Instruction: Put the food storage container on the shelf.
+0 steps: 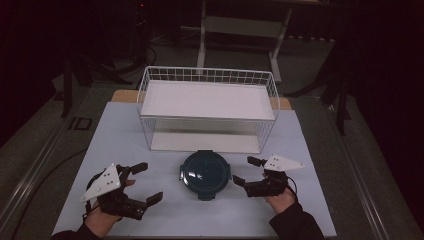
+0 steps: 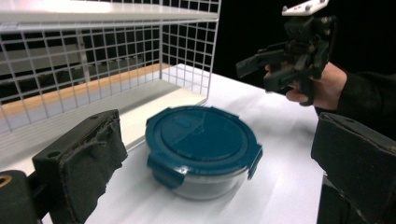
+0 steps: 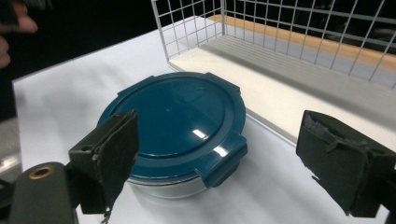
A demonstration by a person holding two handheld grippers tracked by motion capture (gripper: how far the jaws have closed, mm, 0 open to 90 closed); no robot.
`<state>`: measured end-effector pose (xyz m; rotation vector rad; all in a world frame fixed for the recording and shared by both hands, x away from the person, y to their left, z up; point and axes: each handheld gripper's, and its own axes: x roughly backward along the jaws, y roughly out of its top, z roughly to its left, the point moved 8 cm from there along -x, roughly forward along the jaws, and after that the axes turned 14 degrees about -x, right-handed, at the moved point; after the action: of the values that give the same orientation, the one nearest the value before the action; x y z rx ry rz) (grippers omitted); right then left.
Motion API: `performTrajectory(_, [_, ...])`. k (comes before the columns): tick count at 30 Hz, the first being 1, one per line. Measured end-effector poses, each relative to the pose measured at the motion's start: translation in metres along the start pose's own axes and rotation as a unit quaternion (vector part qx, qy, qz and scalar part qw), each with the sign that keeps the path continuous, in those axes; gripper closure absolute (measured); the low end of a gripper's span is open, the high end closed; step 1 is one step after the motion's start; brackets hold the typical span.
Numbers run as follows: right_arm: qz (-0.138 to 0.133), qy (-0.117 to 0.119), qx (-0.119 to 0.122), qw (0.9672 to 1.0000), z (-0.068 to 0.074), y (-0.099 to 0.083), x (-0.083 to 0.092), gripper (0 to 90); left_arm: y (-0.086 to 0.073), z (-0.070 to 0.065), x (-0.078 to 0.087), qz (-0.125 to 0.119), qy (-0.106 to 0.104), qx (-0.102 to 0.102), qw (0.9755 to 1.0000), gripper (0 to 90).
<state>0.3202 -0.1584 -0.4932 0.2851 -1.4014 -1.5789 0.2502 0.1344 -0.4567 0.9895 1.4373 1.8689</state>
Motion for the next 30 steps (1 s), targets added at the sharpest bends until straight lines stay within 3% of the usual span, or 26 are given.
performTrajectory(1, [-0.005, 0.009, 0.019, 0.9998, 0.006, 0.003, 0.003, 10.3, 0.008, 0.003, -0.004, 0.003, 0.002, -0.002, 1.0000, 1.1])
performTrajectory(2, [-0.011, 0.008, 0.022, 0.9997, 0.006, 0.004, 0.004, 11.1, 0.011, 0.004, -0.007, 0.005, 0.000, -0.001, 1.0000, 0.3])
performTrajectory(5, [-0.030, -0.016, 0.030, 0.9990, 0.006, 0.011, 0.007, 13.4, 0.019, 0.005, -0.017, 0.017, -0.006, -0.008, 0.9998, 0.0])
performTrajectory(6, [-0.033, -0.023, 0.030, 0.9987, 0.006, 0.014, 0.008, 13.9, 0.020, 0.005, -0.020, 0.023, -0.013, -0.007, 0.9996, 0.0])
performTrajectory(9, [-0.035, -0.016, 0.017, 0.9991, 0.004, 0.018, 0.009, 14.4, 0.025, 0.007, -0.028, 0.028, -0.015, -0.014, 0.9994, 0.0])
performTrajectory(12, [-0.029, -0.006, -0.002, 0.9996, 0.002, 0.021, 0.008, 15.2, 0.029, 0.012, -0.037, 0.023, -0.014, -0.008, 0.9996, 0.0])
performTrajectory(14, [-0.045, -0.027, 0.014, 0.9985, 0.000, 0.025, 0.008, 15.5, 0.029, 0.015, -0.044, 0.021, -0.017, 0.004, 0.9996, 0.1])
performTrajectory(15, [-0.052, -0.036, 0.024, 0.9977, -0.002, 0.027, 0.008, 15.4, 0.029, 0.018, -0.048, 0.016, -0.005, 0.006, 0.9998, 0.1])
performTrajectory(16, [-0.052, -0.036, 0.024, 0.9977, -0.002, 0.027, 0.008, 15.4, 0.029, 0.018, -0.048, 0.016, -0.005, 0.006, 0.9998, 0.1])
performTrajectory(18, [-0.068, -0.039, 0.031, 0.9964, -0.003, 0.033, 0.008, 13.1, 0.028, 0.024, -0.057, 0.003, 0.000, 0.031, 0.9995, 0.1])
performTrajectory(22, [-0.074, -0.042, 0.044, 0.9954, -0.003, 0.037, 0.006, 11.4, 0.022, 0.028, -0.067, 0.018, -0.003, 0.040, 0.9990, 0.1])
performTrajectory(23, [-0.071, -0.040, 0.043, 0.9958, -0.003, 0.038, 0.004, 10.7, 0.016, 0.031, -0.073, 0.033, -0.005, 0.055, 0.9979, 0.1])
performTrajectory(24, [-0.071, -0.040, 0.043, 0.9958, -0.003, 0.038, 0.004, 10.7, 0.016, 0.031, -0.073, 0.033, -0.005, 0.055, 0.9979, 0.1])
performTrajectory(25, [-0.060, -0.033, 0.030, 0.9972, -0.004, 0.036, 0.001, 10.6, 0.010, 0.033, -0.080, 0.045, -0.009, 0.078, 0.9959, 0.1])
performTrajectory(26, [-0.060, -0.033, 0.030, 0.9972, -0.004, 0.036, 0.001, 10.6, 0.010, 0.033, -0.080, 0.045, -0.009, 0.078, 0.9959, 0.2])
performTrajectory(27, [-0.057, -0.024, 0.021, 0.9978, -0.006, 0.034, -0.001, 10.3, 0.002, 0.036, -0.084, 0.072, -0.007, 0.091, 0.9932, 0.2])
performTrajectory(28, [-0.057, -0.024, 0.021, 0.9978, -0.006, 0.034, -0.001, 10.3, 0.002, 0.036, -0.084, 0.072, -0.007, 0.091, 0.9932, 0.2])
performTrajectory(29, [-0.054, -0.031, 0.017, 0.9979, -0.008, 0.031, -0.005, 9.3, -0.010, 0.037, -0.089, 0.108, -0.017, 0.116, 0.9872, 0.1])
performTrajectory(30, [-0.054, -0.031, 0.017, 0.9979, -0.008, 0.031, -0.005, 9.3, -0.010, 0.037, -0.089, 0.108, -0.017, 0.116, 0.9872, 0.1])
